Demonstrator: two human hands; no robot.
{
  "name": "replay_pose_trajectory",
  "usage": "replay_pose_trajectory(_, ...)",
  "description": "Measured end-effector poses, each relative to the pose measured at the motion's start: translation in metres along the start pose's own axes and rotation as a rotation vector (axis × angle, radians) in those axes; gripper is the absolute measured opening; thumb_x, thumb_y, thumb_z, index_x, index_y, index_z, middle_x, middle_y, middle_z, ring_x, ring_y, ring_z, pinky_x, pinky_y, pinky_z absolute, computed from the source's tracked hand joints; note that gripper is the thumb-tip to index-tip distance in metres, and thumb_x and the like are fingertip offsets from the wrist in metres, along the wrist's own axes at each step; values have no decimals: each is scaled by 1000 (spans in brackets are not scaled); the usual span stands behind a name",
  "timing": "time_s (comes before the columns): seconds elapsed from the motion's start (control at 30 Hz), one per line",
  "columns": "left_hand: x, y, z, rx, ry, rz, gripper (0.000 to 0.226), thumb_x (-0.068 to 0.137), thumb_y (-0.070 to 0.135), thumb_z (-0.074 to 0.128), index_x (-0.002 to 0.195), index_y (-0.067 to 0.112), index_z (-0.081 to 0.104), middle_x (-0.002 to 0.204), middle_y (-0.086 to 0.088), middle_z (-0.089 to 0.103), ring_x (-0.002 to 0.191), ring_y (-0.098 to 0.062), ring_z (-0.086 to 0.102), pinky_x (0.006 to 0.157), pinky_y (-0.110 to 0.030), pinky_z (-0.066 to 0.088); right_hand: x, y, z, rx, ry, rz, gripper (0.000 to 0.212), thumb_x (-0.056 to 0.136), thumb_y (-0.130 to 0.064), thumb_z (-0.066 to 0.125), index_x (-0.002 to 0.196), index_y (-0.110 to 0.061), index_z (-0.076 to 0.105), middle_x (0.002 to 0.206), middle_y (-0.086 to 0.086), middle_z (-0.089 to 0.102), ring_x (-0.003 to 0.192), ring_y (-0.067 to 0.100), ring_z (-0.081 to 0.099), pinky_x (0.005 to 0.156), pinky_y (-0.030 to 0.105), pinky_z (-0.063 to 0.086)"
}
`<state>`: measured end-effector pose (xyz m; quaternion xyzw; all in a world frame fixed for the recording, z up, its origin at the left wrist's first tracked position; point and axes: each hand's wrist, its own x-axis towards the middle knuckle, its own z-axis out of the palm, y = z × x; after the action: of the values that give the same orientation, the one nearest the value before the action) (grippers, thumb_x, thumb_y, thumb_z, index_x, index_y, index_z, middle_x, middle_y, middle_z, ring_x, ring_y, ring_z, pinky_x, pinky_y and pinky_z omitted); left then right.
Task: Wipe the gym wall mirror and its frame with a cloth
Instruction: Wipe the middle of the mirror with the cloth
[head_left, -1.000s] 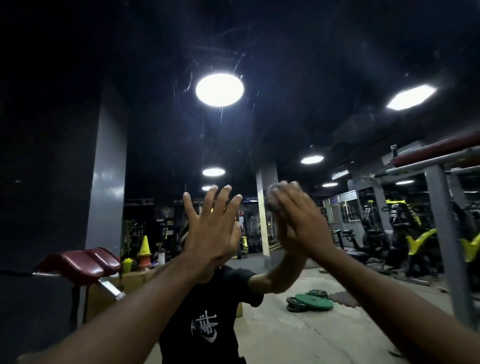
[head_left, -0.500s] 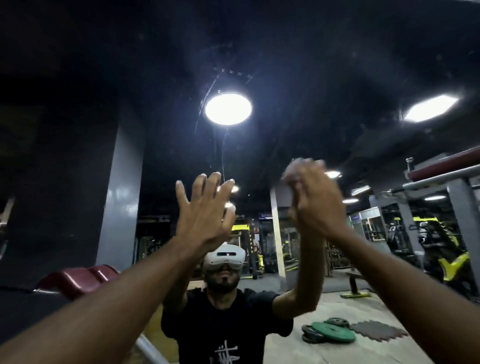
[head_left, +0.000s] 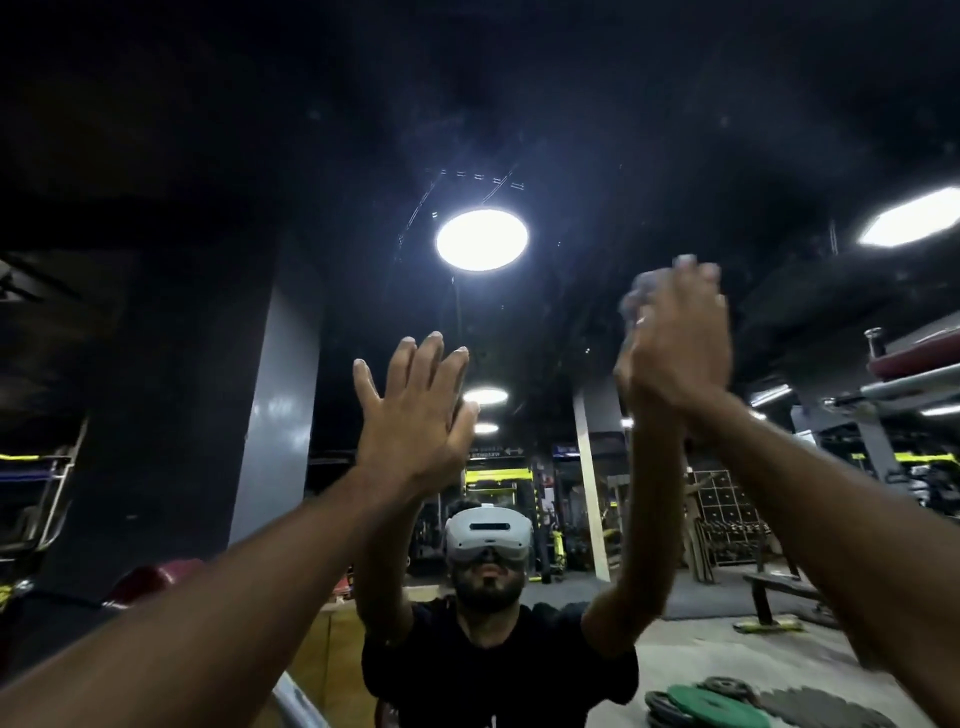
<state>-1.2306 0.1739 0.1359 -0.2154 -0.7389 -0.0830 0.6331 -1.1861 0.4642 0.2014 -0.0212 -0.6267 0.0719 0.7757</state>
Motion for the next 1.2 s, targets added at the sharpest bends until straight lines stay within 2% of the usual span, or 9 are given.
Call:
replay_pose_trajectory(0.1,-1,1,1,-2,-6,-8,67,95,56,25,157,35,14,170,4,3,157,-21,-5,119,-71,-3,8,-32,5,238,62,428,36,91,-29,39,119,-19,58,125,8,56,118,29,55,90,36,47)
replay_pose_trajectory(0.17,-2,3,1,-8,-15,-21,68,95,56,23,159,35,13,170,4,1,157,-21,-7,119,-70,-5,-22,-72,5,287,-14,202,35,94,-29,34,118,-23,58,114,3,57,105,25,60,79,27,47)
replay_pose_trajectory(0.33,-33,25,2,7,-43,48,65,96,52,30,157,31,22,168,0,13,157,-22,3,122,-66,2,-85,-45,-12,190,-339,-509,47,110,-29,40,157,-28,35,164,-5,33,155,20,20,125,42,21)
replay_pose_trajectory(0.47,-75,44,21,53,-89,182,68,95,54,32,157,26,26,168,-5,18,156,-24,10,124,-62,6,-74,43,-36,134,-118,-8,30,98,-13,47,124,-26,54,139,0,51,133,26,43,111,54,40)
replay_pose_trajectory(0.57,-92,48,34,61,-101,150,73,98,54,28,162,23,14,172,-5,1,158,-21,-5,125,-60,3,-124,19,-39,129,-34,260,36,97,-15,47,133,-18,48,128,6,50,114,22,49,98,45,48)
replay_pose_trajectory(0.8,-95,63,35,50,-109,179,70,96,50,34,160,25,22,171,-6,12,157,-24,4,122,-65,10,-165,39,-44,125,-339,-489,61,102,-29,49,160,-25,27,164,3,33,150,29,32,117,51,37)
replay_pose_trajectory(1.0,-95,85,43,49,-111,138,66,93,50,37,155,27,31,167,-5,21,155,-27,13,120,-69,11,-154,68,-58,118,-70,277,56,92,-4,55,144,-21,44,145,2,45,133,27,43,110,48,43)
replay_pose_trajectory(1.07,-85,90,37,-13,-80,142,68,94,50,35,156,24,30,164,-4,24,154,-26,19,124,-60,11,-170,40,-55,153,-131,58,50,91,-6,57,136,-28,49,136,-7,45,121,18,46,104,39,45)
replay_pose_trajectory(1.2,-31,121,32,-22,-61,240,67,98,47,34,160,22,24,168,-4,18,156,-23,13,126,-54,13,-153,64,-53,171,-303,-313,55,101,-34,42,155,-27,39,161,-1,37,151,21,27,117,45,30)
